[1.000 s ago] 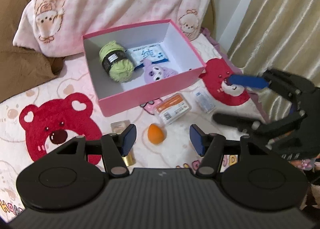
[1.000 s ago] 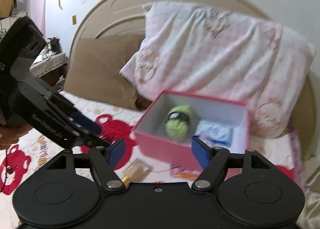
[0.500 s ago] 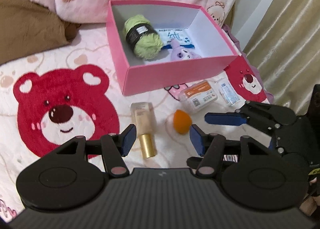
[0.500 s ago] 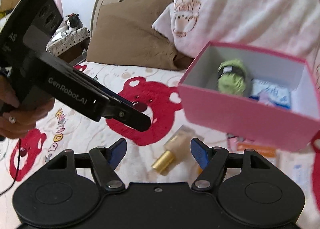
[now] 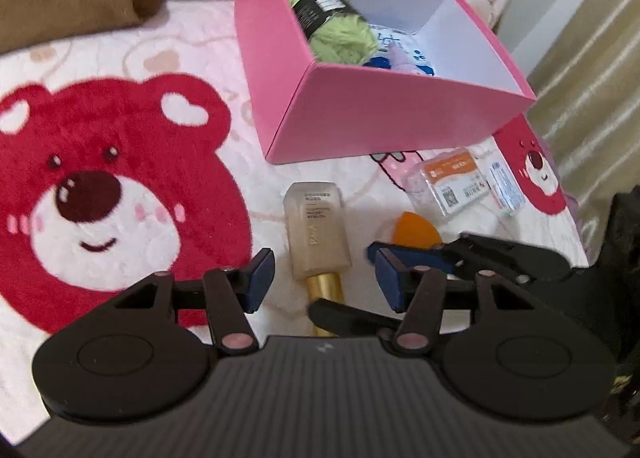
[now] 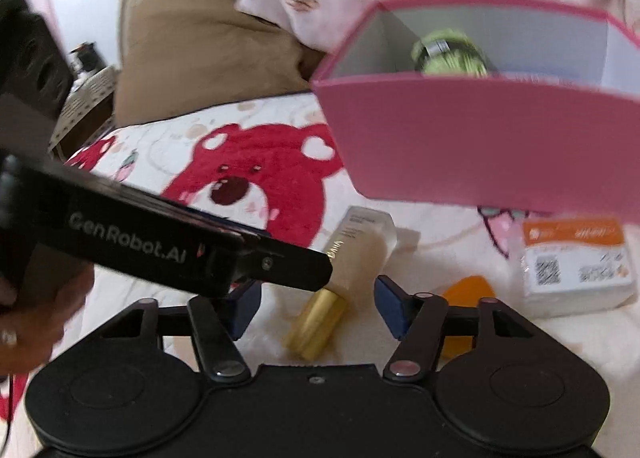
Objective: Organize objects
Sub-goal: 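Lower the left tool onto the cream bottle with gold cap and grasp it, then carry the gold-capped bottle with the left tool into the pink box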
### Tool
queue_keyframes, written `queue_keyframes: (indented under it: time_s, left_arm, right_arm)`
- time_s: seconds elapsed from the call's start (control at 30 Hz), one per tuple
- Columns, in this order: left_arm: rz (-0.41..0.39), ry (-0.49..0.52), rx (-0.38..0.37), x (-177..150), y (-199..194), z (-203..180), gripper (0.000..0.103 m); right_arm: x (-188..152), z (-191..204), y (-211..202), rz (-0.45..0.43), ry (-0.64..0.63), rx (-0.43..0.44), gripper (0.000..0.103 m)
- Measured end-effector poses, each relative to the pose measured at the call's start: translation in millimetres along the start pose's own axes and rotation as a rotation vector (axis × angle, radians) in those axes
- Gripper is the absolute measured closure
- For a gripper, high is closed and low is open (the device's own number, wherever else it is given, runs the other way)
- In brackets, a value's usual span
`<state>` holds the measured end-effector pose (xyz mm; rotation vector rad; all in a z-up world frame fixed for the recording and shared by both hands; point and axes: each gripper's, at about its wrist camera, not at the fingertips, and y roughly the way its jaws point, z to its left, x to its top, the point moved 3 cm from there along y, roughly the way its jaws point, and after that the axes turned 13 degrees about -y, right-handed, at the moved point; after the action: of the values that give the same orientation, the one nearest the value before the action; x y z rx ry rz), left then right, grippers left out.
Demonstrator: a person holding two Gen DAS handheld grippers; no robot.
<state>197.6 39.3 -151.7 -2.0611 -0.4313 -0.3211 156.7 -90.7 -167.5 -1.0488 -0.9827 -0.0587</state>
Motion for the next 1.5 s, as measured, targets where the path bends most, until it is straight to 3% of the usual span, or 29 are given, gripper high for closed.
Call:
queue_keyframes:
  time_s: [0.13, 0.23, 0.43, 0.5, 0.6, 0.7, 0.83, 0.97, 1.23, 1.5]
  left_arm:
    - [0.004, -0.099, -0.057, 1, 16, 11, 0.064]
    - [0.011, -0.143, -0.064, -1, 25, 15, 0.069]
    - [0.009, -0.198, -0.116, -7, 28, 14, 0.070]
    - [0.003, -0.184, -0.083, -6, 32, 10, 0.070]
    - [-0.006, -0.185, -0.066, -5, 35, 10, 0.067]
    - [-0.012, -0.243, -0.056, -5, 40, 16, 0.054]
    - [-0.032, -0.285, -0.057, -8, 42, 17, 0.053]
    - [-0.049, -0.296, -0.055, -13, 40, 10, 0.056]
    - [-0.058, -0.204, 0.020, -30, 17, -22, 0.057]
    - [-0.049, -0.150, 0.010, -30, -23, -62, 0.057]
  right_arm:
    - [-6, -2, 20, 0.040, 0.006, -0.042, 0.056]
    - [-12, 1, 21, 0.031, -0.024, -0.069, 0.060]
    - [-20, -9, 14, 0.038, 0.022, -0.104, 0.063]
    - [-20, -9, 19, 0.038, 0.005, -0.110, 0.063]
    - [-18, -3, 27, 0.033, -0.062, -0.150, 0.062]
    - [-19, -3, 29, 0.027, -0.071, -0.158, 0.062]
    - [-17, -7, 30, 0.030, -0.057, -0.149, 0.063]
    - [-19, -11, 22, 0.027, -0.001, -0.110, 0.062]
    - [-29, -11, 1, 0.030, 0.051, -0.038, 0.062]
    - [-15, 2, -39, 0.038, -0.010, -0.050, 0.062]
